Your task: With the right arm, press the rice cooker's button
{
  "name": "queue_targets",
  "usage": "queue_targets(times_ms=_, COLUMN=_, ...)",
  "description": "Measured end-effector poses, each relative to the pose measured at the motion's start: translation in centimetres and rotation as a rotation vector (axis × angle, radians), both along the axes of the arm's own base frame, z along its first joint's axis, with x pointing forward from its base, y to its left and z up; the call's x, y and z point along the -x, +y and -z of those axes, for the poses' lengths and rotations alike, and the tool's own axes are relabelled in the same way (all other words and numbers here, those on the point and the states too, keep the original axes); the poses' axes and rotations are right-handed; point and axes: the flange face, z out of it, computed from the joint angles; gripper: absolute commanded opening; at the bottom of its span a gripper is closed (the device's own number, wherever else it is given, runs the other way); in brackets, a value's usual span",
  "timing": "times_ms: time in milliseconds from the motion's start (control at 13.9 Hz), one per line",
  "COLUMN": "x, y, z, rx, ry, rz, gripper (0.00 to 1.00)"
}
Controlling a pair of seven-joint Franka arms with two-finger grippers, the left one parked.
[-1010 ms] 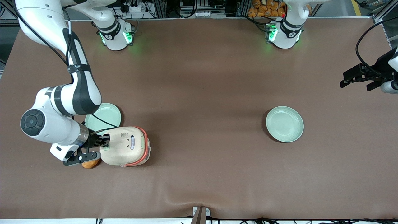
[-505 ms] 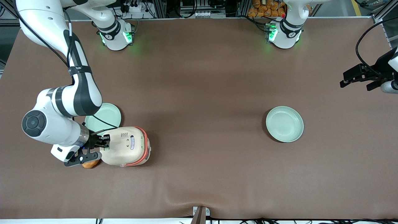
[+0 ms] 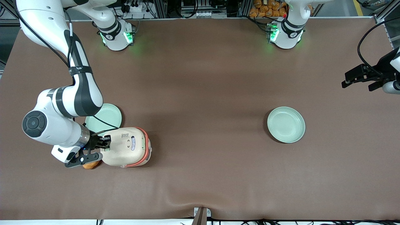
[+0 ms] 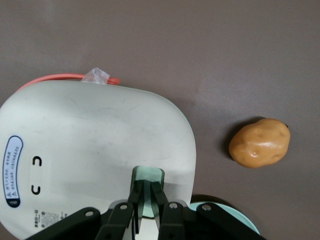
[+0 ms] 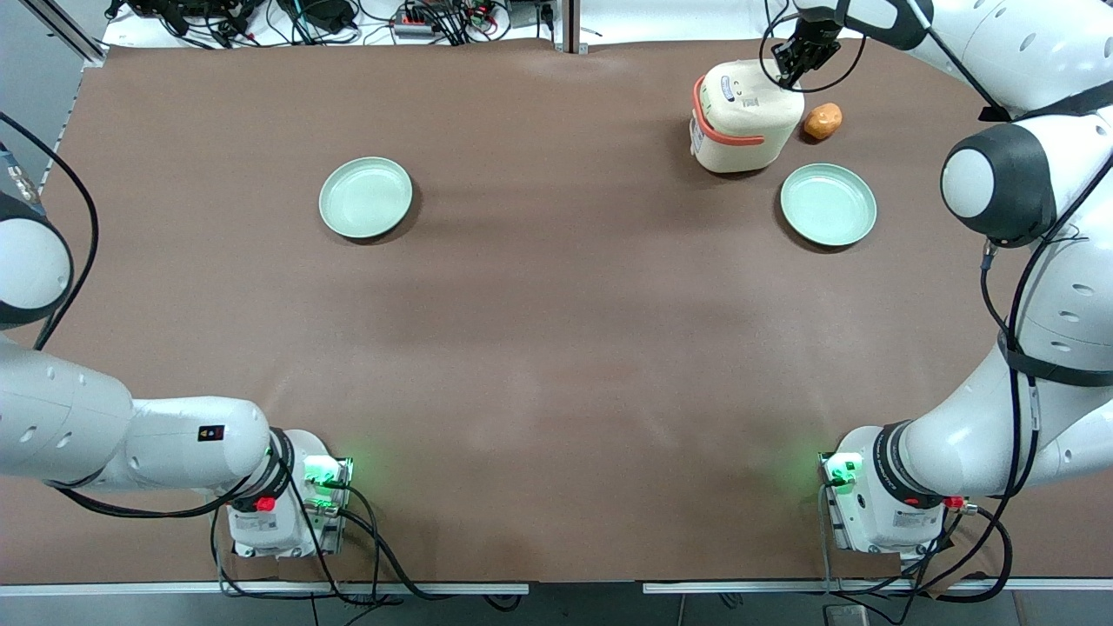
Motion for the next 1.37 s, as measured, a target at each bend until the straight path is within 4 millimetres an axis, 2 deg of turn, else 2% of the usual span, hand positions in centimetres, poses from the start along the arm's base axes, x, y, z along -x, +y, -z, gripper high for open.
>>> queue_targets(times_ms=216, x=-0.3, y=0.3, z=-0.9, rx=-0.003, ry=-0.012, rz=-0.004, gripper=0.15)
queue_targets(times_ms=361, x=-0.3, y=0.5, z=-2.1, rx=-0.006, ry=-0.019, rz=-0.009, gripper=0.19)
queue_targets(times_ms=433, x=-0.2, y=0.6, z=-3.1, rx=-0.008, ry=-0.019, rz=-0.008, gripper=0.25)
queue_targets(times_ms=505, x=0.1, y=0.7, z=-4.5, rx=-0.010, ry=-0.013, rz=-0.004, gripper=0.34)
queue_targets(times_ms=722, x=2.1, y=0.4, z=-10.6, rx=-0.018, ry=0.001, rz=0.008, gripper=0.80)
queue_targets(times_ms=794, x=3.1, y=0.2, z=-13.0, rx=-0.021, ry=0.008, rz=0.008, gripper=0.92)
queue_targets(times_ms=866, x=4.2, y=-0.1, z=-15.1, rx=-0.024, ry=0.011, rz=0.007, gripper=1.00)
queue_targets(times_ms=1082, x=6.9, y=-1.4, z=-20.1, rx=-0.030, ry=0.017, rz=0.018, gripper=1.00)
queue_targets(times_ms=1371, x=10.7, y=-5.6, z=-23.8, rx=-0.027, ry=0.120, rz=0.063, gripper=1.00)
